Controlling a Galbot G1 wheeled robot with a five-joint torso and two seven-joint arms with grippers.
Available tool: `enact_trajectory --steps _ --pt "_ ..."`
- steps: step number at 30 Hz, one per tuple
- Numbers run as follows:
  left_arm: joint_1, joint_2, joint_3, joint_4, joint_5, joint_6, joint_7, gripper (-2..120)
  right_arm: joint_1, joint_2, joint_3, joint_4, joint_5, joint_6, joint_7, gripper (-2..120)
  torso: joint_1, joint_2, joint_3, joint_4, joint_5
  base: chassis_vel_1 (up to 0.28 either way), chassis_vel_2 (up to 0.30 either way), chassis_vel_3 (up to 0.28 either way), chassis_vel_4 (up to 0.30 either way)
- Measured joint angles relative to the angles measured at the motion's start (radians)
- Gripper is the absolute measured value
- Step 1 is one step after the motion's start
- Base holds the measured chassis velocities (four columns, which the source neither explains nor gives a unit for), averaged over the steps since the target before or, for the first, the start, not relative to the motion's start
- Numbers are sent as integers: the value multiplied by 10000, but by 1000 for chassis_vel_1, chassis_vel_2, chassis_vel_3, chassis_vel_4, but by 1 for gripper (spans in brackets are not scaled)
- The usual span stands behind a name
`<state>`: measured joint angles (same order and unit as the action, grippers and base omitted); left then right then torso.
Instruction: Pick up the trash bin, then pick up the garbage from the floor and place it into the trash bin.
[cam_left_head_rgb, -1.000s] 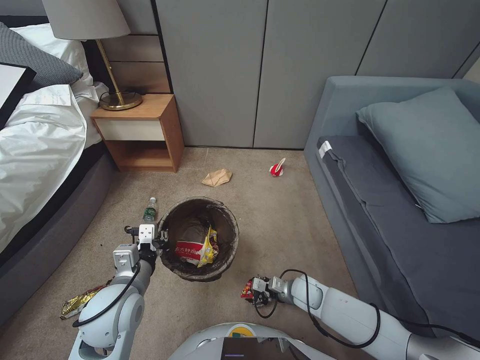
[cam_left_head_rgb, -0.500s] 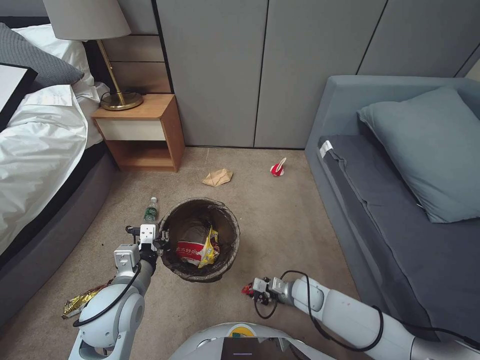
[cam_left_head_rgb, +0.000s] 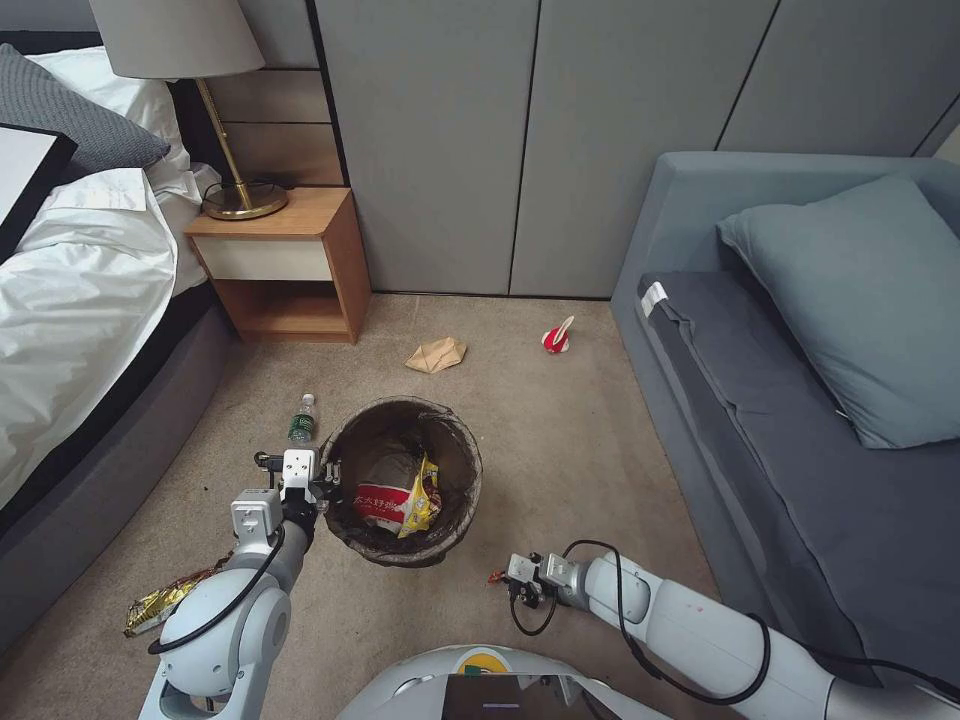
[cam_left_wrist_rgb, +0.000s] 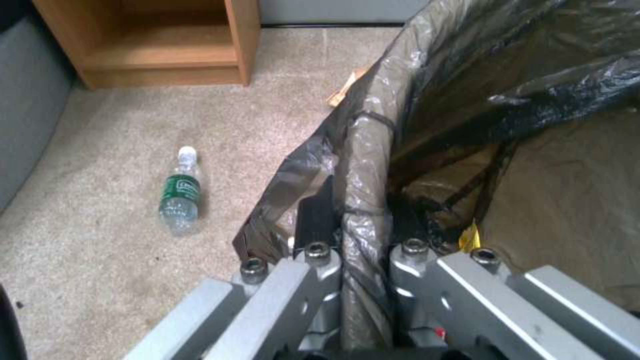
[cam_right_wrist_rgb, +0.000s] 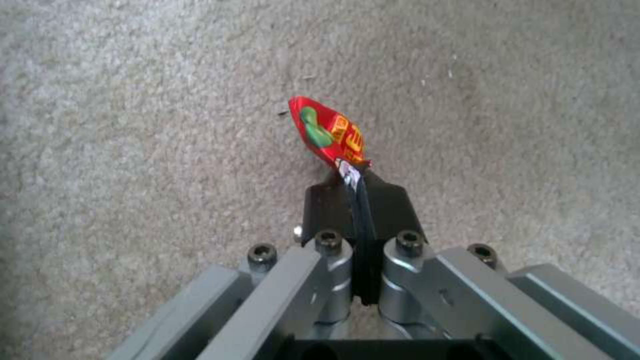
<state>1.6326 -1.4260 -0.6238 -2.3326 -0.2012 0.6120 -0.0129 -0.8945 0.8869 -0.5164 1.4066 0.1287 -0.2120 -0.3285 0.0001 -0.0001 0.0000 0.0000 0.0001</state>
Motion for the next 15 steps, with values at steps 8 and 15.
enact_trajectory --steps 8,15 --pt "-3 17 14 -44 -2 15 2 2 -245 -280 449 627 -2 -82 129 0 0 0 0 0 -1 0 0 0 0" --pt "-10 40 64 -104 -6 32 2 2 -769 -734 1457 1814 83 -255 253 0 0 1 0 0 -1 0 0 0 0"
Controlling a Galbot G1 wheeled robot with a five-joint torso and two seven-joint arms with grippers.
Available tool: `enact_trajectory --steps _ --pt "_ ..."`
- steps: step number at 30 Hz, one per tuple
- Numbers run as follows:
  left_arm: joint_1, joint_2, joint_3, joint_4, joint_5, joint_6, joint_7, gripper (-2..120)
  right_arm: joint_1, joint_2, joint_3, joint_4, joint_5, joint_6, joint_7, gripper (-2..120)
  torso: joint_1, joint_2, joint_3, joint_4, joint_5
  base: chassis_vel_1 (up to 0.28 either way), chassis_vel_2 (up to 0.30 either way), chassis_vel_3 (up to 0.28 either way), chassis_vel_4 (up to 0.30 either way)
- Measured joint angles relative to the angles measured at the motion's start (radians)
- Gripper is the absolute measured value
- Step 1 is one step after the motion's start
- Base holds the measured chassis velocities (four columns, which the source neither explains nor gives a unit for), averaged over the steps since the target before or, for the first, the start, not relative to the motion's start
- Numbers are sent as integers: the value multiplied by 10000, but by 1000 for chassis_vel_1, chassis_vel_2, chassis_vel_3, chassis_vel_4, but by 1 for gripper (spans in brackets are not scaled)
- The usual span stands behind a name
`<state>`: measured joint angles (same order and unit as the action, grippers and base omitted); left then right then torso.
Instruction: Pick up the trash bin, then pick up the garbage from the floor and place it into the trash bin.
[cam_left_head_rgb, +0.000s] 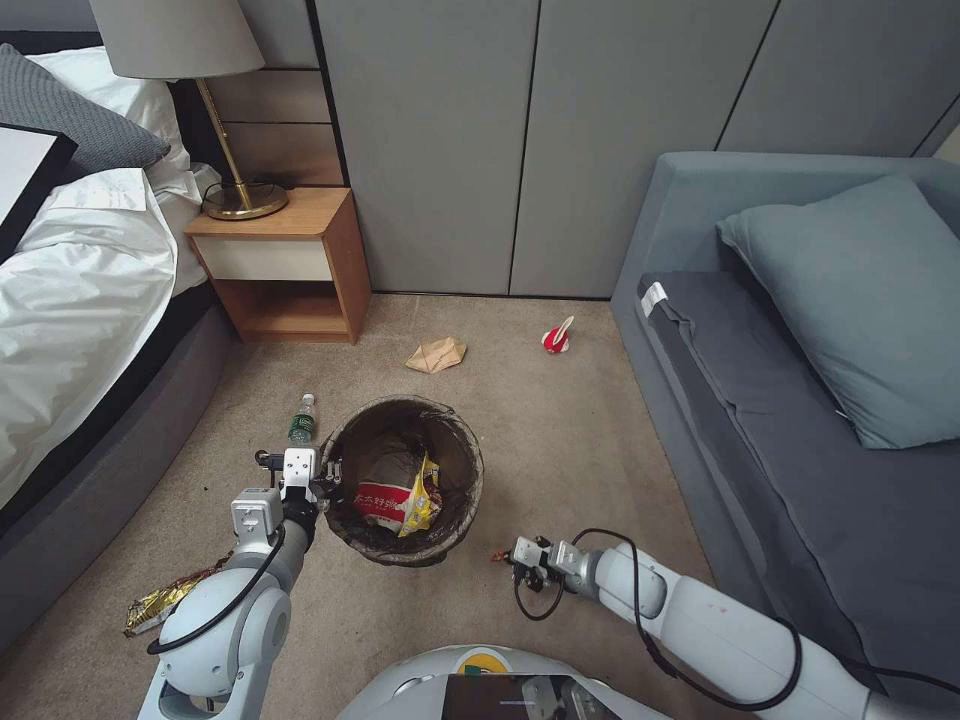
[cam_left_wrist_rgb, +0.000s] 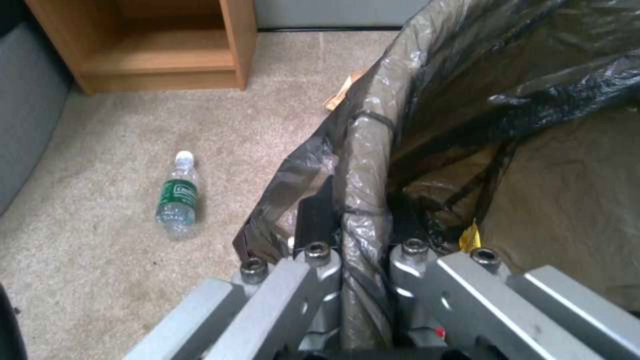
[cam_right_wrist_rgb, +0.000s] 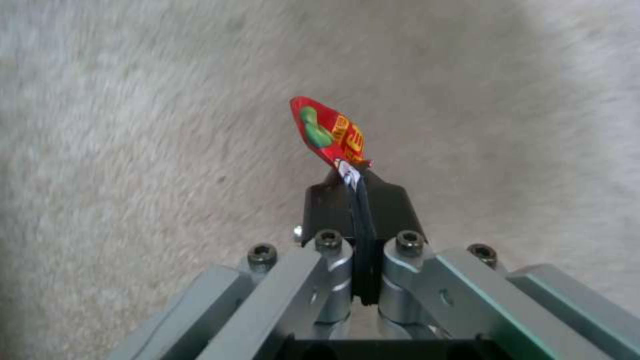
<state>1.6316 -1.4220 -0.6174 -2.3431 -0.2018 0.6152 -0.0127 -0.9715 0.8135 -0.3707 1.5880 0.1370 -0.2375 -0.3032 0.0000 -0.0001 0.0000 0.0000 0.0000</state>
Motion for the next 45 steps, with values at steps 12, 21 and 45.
enact_trajectory --steps 12,21,45 --pt "-34 -20 47 16 -33 4 -11 2 -1180 -413 2419 1867 830 -200 556 0 0 0 0 0 2 0 0 0 0" --pt "-22 132 -52 -49 -177 14 -45 2 -2133 195 4630 2451 1324 -422 801 0 0 0 0 -2 1 0 0 0 0" --pt "65 275 146 -47 27 67 -108 2 -1432 306 5897 6822 4595 -1516 1705 0 -1 0 0 0 -1 0 0 0 0"
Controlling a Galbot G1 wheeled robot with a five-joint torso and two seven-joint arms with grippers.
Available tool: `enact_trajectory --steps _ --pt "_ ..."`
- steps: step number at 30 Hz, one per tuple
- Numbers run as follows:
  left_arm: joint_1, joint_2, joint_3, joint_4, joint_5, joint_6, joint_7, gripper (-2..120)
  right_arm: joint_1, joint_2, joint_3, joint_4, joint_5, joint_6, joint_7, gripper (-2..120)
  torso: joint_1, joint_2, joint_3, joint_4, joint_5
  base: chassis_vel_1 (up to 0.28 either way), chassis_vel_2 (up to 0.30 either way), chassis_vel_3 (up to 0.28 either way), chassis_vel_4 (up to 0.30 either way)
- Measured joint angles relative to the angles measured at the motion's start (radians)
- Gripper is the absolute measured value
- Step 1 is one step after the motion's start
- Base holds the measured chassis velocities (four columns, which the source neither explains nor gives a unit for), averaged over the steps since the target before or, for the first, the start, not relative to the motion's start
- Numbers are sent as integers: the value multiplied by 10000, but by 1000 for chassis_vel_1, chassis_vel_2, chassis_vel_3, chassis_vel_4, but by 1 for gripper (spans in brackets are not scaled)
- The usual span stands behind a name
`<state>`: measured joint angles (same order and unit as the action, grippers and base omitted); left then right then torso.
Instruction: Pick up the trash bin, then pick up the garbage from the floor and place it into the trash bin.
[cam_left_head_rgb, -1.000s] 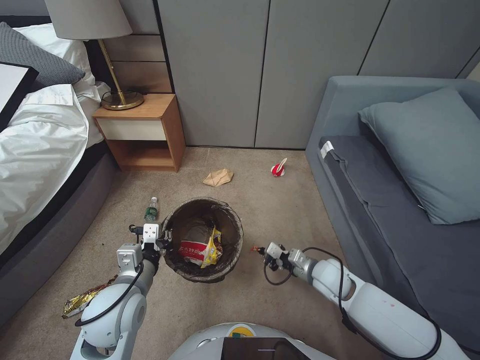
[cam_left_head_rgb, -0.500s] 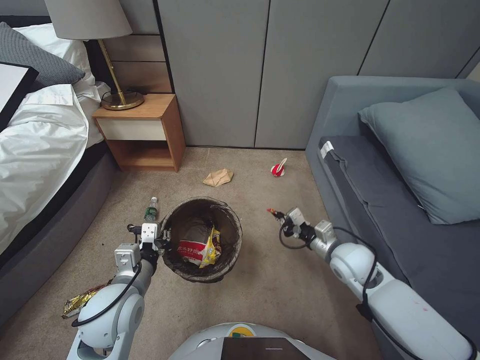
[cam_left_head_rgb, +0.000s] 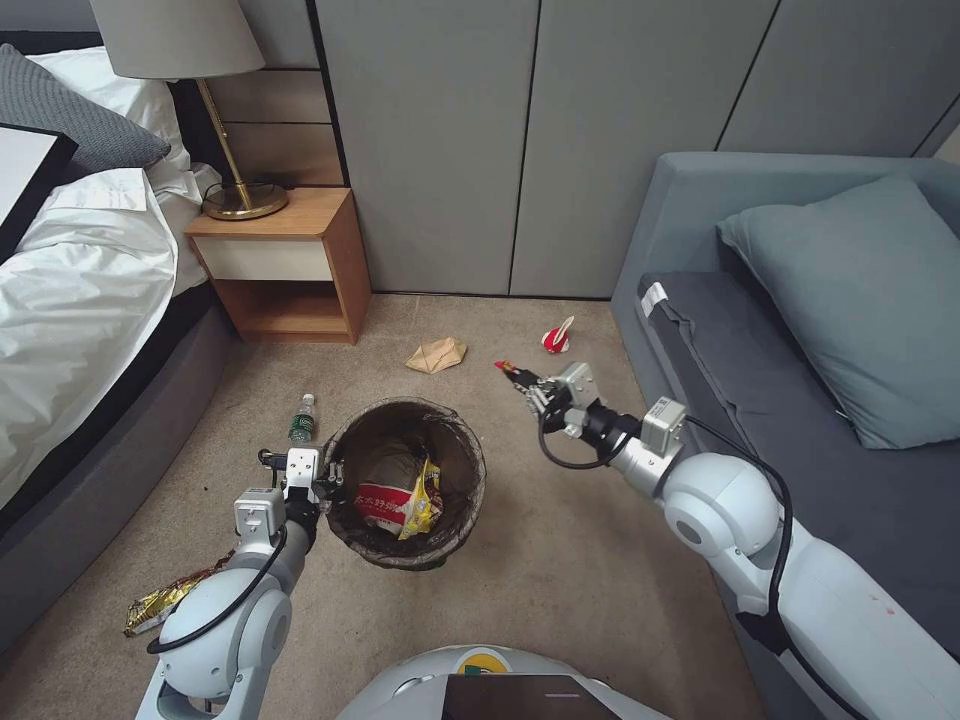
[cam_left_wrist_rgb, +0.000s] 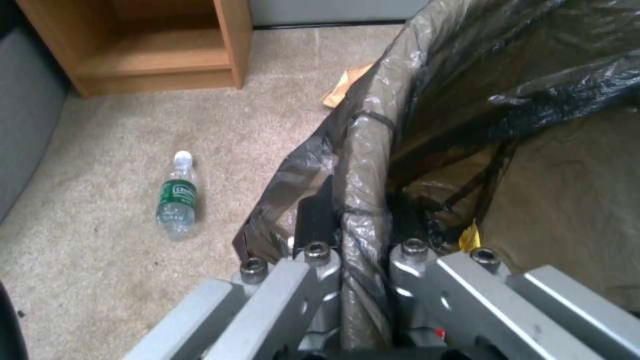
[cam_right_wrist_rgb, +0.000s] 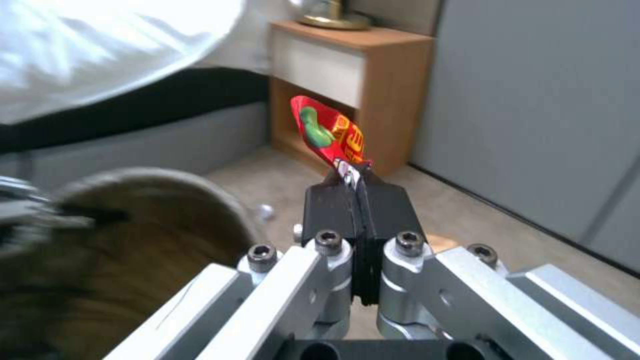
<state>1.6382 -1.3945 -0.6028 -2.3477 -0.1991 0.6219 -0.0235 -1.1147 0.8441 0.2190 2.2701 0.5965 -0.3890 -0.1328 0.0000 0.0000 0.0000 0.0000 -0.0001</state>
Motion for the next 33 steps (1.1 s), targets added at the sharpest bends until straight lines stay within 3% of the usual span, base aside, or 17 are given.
enact_trajectory --steps 20,32,33 --pt "-127 185 142 162 -42 102 6 2 1570 -848 -2492 698 920 -598 -279 0 0 0 0 0 1 0 0 0 0" --pt "-205 97 215 201 -27 106 13 2 2221 -818 -3886 677 914 -1126 -136 -1 0 0 0 -1 1 0 0 0 0" --pt "-208 88 223 201 -25 105 14 2 2327 -767 -4034 663 909 -1204 -48 4 0 0 0 -1 0 0 0 0 0"
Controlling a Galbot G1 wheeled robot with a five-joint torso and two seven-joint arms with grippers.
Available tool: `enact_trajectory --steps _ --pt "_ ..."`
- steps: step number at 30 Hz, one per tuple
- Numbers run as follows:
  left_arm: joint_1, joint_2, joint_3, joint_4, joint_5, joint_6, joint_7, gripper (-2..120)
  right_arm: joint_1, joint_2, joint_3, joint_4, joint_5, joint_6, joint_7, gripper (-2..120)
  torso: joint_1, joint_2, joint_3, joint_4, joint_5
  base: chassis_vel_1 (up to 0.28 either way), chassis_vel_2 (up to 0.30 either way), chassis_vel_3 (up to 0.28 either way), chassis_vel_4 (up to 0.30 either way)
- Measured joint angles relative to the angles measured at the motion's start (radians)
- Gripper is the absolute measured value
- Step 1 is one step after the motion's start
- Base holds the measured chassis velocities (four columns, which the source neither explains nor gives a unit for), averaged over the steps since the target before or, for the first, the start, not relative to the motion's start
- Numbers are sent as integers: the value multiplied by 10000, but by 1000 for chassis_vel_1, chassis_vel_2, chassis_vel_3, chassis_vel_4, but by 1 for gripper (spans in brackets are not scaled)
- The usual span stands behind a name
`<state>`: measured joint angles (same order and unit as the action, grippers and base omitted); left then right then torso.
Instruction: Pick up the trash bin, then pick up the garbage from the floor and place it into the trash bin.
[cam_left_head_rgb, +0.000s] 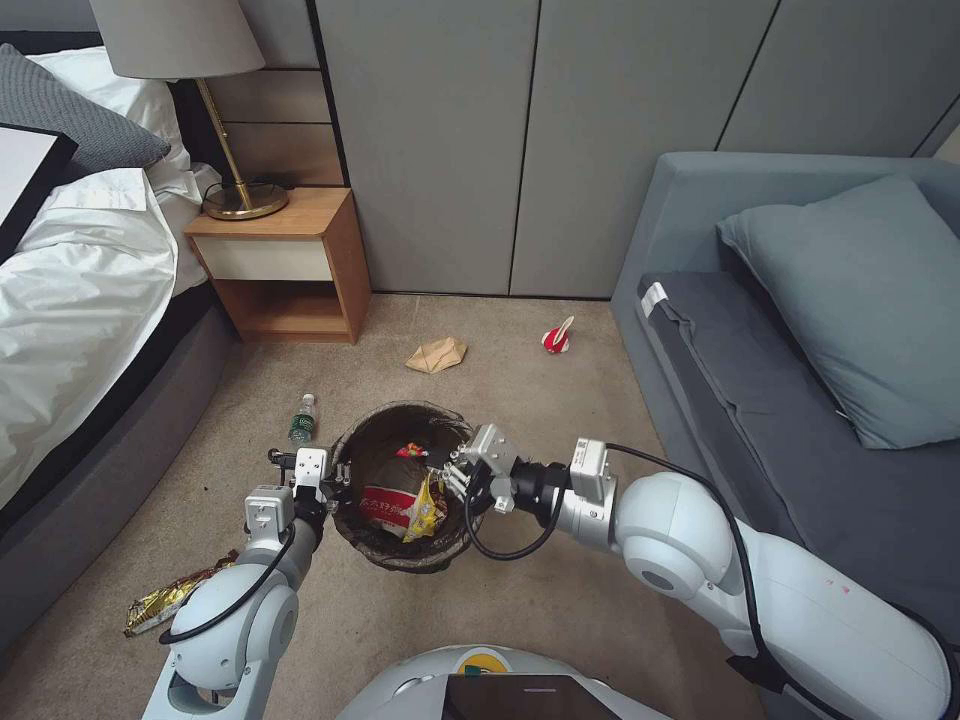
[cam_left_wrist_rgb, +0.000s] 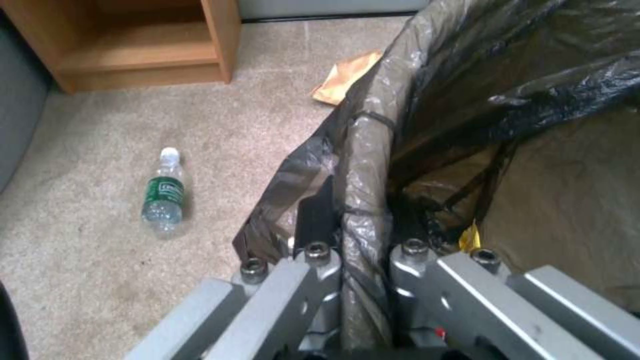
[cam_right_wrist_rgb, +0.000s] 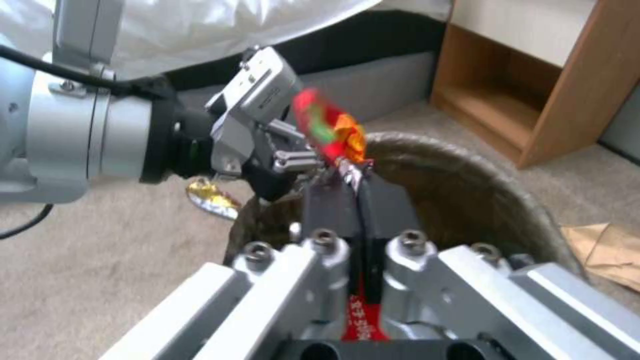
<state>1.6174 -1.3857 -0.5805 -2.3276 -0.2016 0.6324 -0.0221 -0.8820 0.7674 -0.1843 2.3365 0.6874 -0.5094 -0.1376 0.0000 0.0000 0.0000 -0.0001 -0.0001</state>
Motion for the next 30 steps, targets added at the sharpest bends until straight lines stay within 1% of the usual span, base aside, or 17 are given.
enact_trajectory --steps 1,4,5,8,9,12,13,15,16,17,18,19,20,23,24,26,30 --pt "0 0 0 0 0 0 0 2 0 0 0 0 0 0 0 4 0 0 0 0 0 0 0 0 0" --pt "5 -14 5 0 5 0 2 2 300 169 -357 -55 108 -133 462 19 0 0 0 1 0 0 0 0 0" --pt "5 -14 5 0 5 0 2 2 300 169 -357 -55 108 -133 462 19 0 0 0 1 0 0 0 0 0" --pt "10 -18 4 -1 7 0 5 2 468 278 -475 -113 150 -192 626 33 0 0 0 1 0 0 0 0 0" --pt "10 -18 4 -1 7 0 5 2 468 278 -475 -113 150 -192 626 33 0 0 0 1 0 0 0 0 0" --pt "10 -35 21 -6 12 1 9 2 489 307 -478 -116 168 -224 663 48 0 0 0 1 0 0 0 0 0" --pt "10 -35 21 -6 12 1 9 2 489 307 -478 -116 168 -224 663 48 0 0 0 1 0 0 0 0 0" --pt "6 -48 32 -6 17 0 12 2 486 308 -469 -117 168 -224 674 53 0 0 0 1 0 0 0 0 0" --pt "5 -56 38 -5 21 0 13 2 482 309 -454 -117 168 -224 688 59 0 0 0 1 0 0 0 0 0" --pt "5 -56 38 -5 21 0 13 2 482 309 -454 -117 168 -224 688 59 0 0 0 1 0 0 0 0 0" --pt "4 -64 43 -5 25 0 16 2 479 312 -424 -117 172 -224 702 63 0 0 0 0 0 0 0 0 0" --pt "5 -74 50 -5 30 0 18 2 477 312 -386 -117 189 -223 712 72 0 0 0 1 0 0 0 0 0" --pt "5 -74 50 -5 30 0 18 2 477 312 -386 -117 189 -223 712 72 0 0 0 1 0 0 0 0 0" --pt "12 -97 73 -9 56 0 24 2 447 278 -215 -106 254 -207 720 88 0 0 0 0 0 0 0 0 0" --pt "12 -97 73 -9 56 0 24 2 447 278 -215 -106 254 -207 720 88 0 0 0 0 0 0 0 0 0" --pt "15 -104 76 -14 63 0 26 2 415 281 -185 -108 255 -192 720 97 0 0 0 0 0 0 0 0 0" --pt "18 -107 75 -39 71 0 31 2 452 332 -159 -113 268 -173 727 100 0 0 0 1 0 0 0 0 0"
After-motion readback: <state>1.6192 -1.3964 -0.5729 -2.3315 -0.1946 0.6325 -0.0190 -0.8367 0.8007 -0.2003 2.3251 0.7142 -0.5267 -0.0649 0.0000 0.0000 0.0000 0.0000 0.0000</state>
